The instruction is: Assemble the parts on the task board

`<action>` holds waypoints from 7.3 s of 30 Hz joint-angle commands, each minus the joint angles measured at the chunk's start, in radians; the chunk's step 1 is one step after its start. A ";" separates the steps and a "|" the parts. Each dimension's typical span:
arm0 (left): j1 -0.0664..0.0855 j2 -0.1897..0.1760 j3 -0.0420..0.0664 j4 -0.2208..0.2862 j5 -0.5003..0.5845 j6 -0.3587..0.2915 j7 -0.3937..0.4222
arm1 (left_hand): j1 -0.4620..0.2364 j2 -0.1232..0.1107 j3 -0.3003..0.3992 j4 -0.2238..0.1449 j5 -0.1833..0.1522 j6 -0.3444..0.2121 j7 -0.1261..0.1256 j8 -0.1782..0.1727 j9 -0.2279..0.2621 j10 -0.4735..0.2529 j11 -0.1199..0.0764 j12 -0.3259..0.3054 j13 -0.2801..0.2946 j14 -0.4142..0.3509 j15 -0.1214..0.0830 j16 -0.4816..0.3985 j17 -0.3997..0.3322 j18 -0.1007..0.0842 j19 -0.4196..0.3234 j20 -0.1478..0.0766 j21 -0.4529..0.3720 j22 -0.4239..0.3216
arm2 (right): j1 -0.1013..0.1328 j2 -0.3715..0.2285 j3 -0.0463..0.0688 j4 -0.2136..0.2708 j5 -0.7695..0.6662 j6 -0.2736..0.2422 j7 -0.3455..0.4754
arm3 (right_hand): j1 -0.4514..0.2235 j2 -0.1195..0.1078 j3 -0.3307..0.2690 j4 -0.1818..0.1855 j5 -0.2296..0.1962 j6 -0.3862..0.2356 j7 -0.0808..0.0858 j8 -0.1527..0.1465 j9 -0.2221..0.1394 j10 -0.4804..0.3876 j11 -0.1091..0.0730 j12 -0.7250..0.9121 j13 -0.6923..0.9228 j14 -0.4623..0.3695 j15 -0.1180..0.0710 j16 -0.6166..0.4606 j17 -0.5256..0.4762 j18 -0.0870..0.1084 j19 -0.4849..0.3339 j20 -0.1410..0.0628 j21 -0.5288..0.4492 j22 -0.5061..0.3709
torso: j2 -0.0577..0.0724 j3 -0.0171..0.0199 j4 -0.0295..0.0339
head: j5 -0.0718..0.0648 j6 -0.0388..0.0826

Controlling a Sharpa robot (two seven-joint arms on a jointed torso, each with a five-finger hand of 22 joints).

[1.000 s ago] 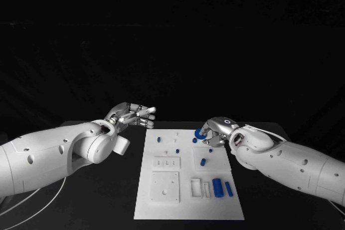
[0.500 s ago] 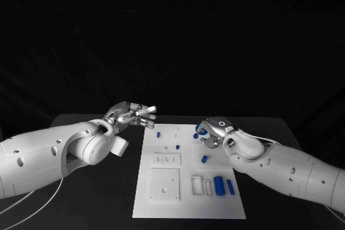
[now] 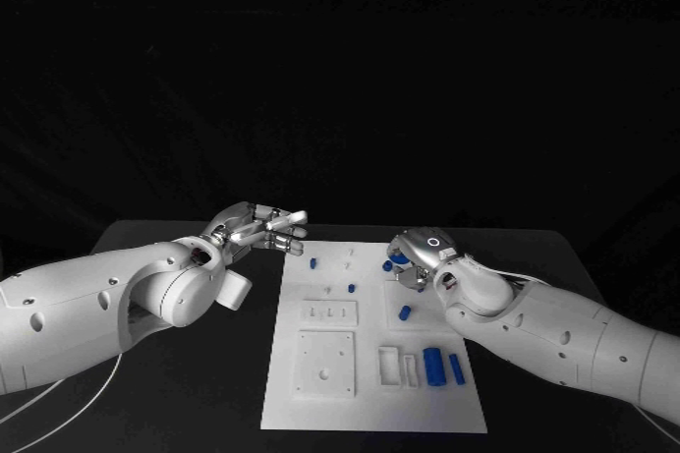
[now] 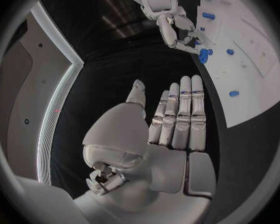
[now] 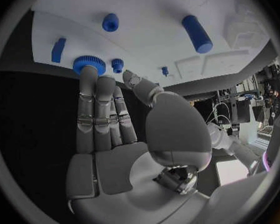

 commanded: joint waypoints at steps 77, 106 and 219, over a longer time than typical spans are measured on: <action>0.003 0.023 0.002 -0.034 -0.001 0.039 -0.019 | 0.000 -0.005 -0.003 0.001 -0.004 -0.002 0.009 -0.008 0.002 -0.013 0.000 -0.001 0.000 0.006 0.001 -0.011 -0.001 -0.014 0.008 0.003 -0.015 -0.007 | 0.020 0.074 0.017 -0.048 0.004 -0.030 -0.029 | 0.063 0.092 0.010 -0.034 -0.002 0.127 -0.021 -0.001 0.013 0.189 -0.054 0.003 0.009 0.000 -0.044 0.048 -0.034 -0.048 0.068 -0.046 0.121 0.482 | 0.036 -0.0091 0.0218 | -0.014 0.009; 0.020 0.042 0.002 -0.037 -0.002 0.039 -0.021 | 0.003 -0.006 -0.003 -0.002 -0.004 -0.002 0.009 -0.008 0.002 -0.013 0.000 -0.001 0.000 0.005 0.001 -0.011 -0.001 -0.014 0.009 0.003 -0.016 -0.008 | 0.060 0.208 0.030 -0.138 0.009 -0.020 -0.034 | 0.061 0.091 0.015 -0.033 -0.002 0.128 -0.022 -0.001 0.012 0.189 -0.054 0.003 0.008 0.000 -0.045 0.054 -0.052 -0.051 0.098 -0.046 0.063 0.578 | 0.060 -0.0282 0.0455 | -0.028 0.030; 0.023 0.029 0.002 -0.069 -0.002 0.071 -0.029 | 0.006 -0.003 -0.001 -0.006 -0.004 -0.008 0.011 -0.010 0.001 -0.020 0.002 -0.002 0.000 0.004 0.002 -0.012 -0.001 -0.014 0.009 0.004 -0.020 -0.009 | 0.044 -0.008 0.094 -0.106 0.313 0.152 0.036 | 0.006 -0.016 -0.240 0.108 0.002 -0.143 0.013 -0.001 0.005 0.083 -0.078 0.905 1.116 -0.016 -0.052 0.299 0.213 -0.088 0.188 -0.049 0.189 0.765 | 0.055 -0.0090 0.0098 | -0.013 0.038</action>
